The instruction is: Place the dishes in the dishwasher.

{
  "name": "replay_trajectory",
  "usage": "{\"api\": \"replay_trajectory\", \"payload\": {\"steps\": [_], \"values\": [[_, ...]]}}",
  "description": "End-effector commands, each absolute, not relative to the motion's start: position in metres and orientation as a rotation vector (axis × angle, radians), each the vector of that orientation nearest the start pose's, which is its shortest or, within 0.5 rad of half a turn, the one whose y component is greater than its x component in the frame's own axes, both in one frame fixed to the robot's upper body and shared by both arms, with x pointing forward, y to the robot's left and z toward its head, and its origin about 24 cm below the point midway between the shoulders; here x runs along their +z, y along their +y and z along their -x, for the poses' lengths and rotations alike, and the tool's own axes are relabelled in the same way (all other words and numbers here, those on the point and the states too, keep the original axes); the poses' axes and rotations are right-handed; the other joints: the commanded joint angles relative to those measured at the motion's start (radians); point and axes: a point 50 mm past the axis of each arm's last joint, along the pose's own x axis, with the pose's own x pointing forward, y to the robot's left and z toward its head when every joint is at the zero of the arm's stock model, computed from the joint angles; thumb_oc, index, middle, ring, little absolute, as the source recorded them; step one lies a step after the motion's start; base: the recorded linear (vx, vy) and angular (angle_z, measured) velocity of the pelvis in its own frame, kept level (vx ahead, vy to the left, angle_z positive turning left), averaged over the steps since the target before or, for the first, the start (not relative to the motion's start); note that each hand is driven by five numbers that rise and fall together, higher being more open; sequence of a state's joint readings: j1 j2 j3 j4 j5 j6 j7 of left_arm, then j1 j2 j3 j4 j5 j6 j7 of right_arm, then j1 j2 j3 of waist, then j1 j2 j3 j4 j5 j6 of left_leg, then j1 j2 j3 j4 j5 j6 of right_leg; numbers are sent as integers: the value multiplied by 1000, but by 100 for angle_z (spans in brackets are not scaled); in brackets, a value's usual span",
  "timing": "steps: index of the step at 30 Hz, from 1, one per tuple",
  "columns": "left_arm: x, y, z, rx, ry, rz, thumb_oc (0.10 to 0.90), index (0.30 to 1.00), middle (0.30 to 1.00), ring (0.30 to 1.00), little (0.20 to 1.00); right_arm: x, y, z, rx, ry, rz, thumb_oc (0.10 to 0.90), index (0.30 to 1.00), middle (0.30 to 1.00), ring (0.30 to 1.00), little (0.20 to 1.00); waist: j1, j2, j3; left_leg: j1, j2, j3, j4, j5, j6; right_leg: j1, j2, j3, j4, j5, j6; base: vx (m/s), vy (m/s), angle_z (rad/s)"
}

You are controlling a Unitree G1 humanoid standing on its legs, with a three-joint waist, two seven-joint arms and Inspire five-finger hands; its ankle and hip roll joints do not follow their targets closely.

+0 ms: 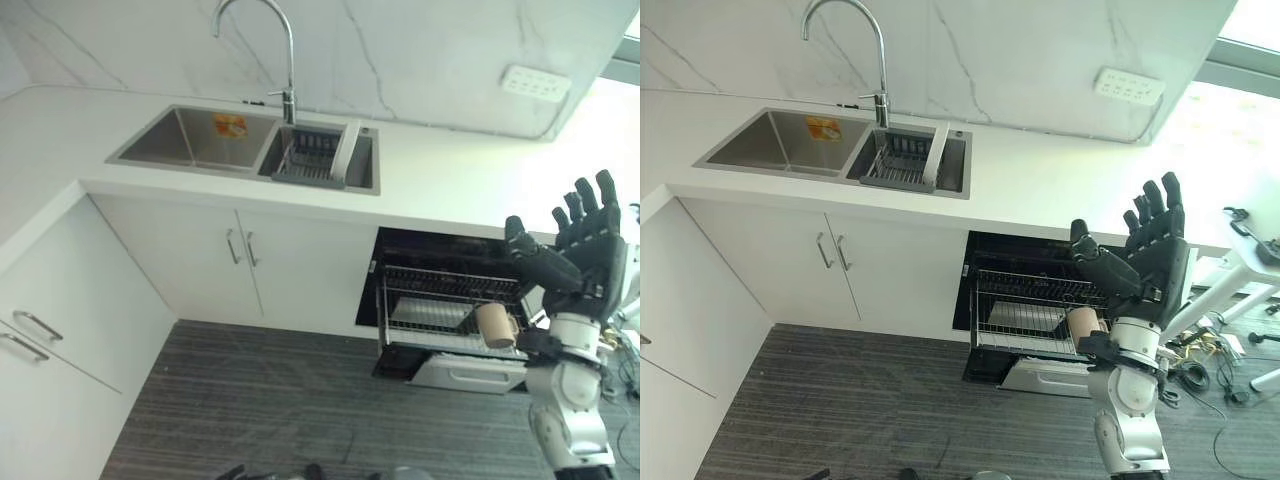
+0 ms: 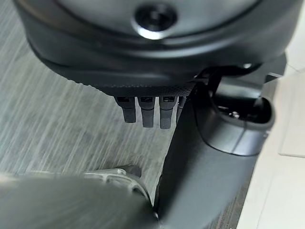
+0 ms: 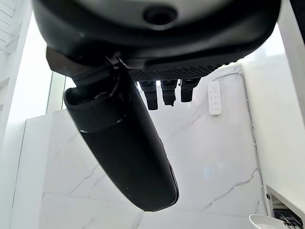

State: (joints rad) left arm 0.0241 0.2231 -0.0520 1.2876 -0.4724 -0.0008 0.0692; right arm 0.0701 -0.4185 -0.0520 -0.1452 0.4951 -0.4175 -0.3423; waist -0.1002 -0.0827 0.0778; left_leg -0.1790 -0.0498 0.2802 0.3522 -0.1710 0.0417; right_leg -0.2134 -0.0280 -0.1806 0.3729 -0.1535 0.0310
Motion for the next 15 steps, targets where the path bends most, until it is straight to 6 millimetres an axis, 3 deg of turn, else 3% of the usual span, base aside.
{"api": "replay_trajectory", "payload": {"steps": [1,5,6,7,8,10,12,14,15], "values": [[-174,222,-34,409,1361,115,800,900,900,900,900,166,-254,-238,-208,-691,-141,800,900,900,900,900,31,45,33,111,47,-101,-52,-24,2,52,-6,-55,-73,121,43,198,-124,-84],[-174,219,-33,393,1351,129,800,900,900,900,900,158,-241,-243,-118,-647,-161,800,900,900,900,900,32,24,36,170,34,-66,-52,4,-9,76,-3,-21,-73,66,8,221,-122,-46],[-174,217,-35,392,1339,141,800,900,900,900,900,156,-237,-244,-91,-637,-154,800,900,900,900,900,32,10,38,198,30,-55,-52,71,-22,86,-3,11,-73,52,-8,314,-195,0],[-174,214,-36,400,1328,165,800,900,900,900,900,155,-231,-246,-60,-632,-149,800,900,900,900,900,41,-4,49,170,47,-53,75,152,-50,103,-8,21,-73,42,-30,279,-229,-26],[-174,210,-37,405,1316,185,800,900,900,900,900,152,-227,-247,-30,-628,-144,800,900,900,900,900,53,-12,65,85,62,-77,262,194,-67,117,-6,37,-73,42,-49,204,-216,-40],[-173,208,-45,397,1295,200,800,900,900,900,900,150,-218,-248,0,-625,-123,800,900,900,900,900,72,-14,86,-47,84,-122,464,242,-78,140,1,59,-73,44,-73,169,-88,-19],[-172,208,-56,385,1275,206,800,900,900,900,900,153,-208,-252,29,-628,-122,800,900,900,900,900,99,-5,103,-88,57,-142,380,236,-60,160,12,95,-73,34,-67,209,98,-21],[-171,209,-59,366,1280,193,800,900,900,900,900,159,-197,-257,59,-627,-112,800,900,900,900,900,113,2,101,-50,73,-146,129,278,-64,180,26,135,-73,12,-54,290,264,-80],[-172,208,-59,376,1288,198,800,900,900,900,900,160,-192,-259,80,-620,-106,800,900,900,900,900,122,14,102,-45,71,-194,-2,316,-74,200,40,163,-73,-1,-47,330,367,-96]]}}
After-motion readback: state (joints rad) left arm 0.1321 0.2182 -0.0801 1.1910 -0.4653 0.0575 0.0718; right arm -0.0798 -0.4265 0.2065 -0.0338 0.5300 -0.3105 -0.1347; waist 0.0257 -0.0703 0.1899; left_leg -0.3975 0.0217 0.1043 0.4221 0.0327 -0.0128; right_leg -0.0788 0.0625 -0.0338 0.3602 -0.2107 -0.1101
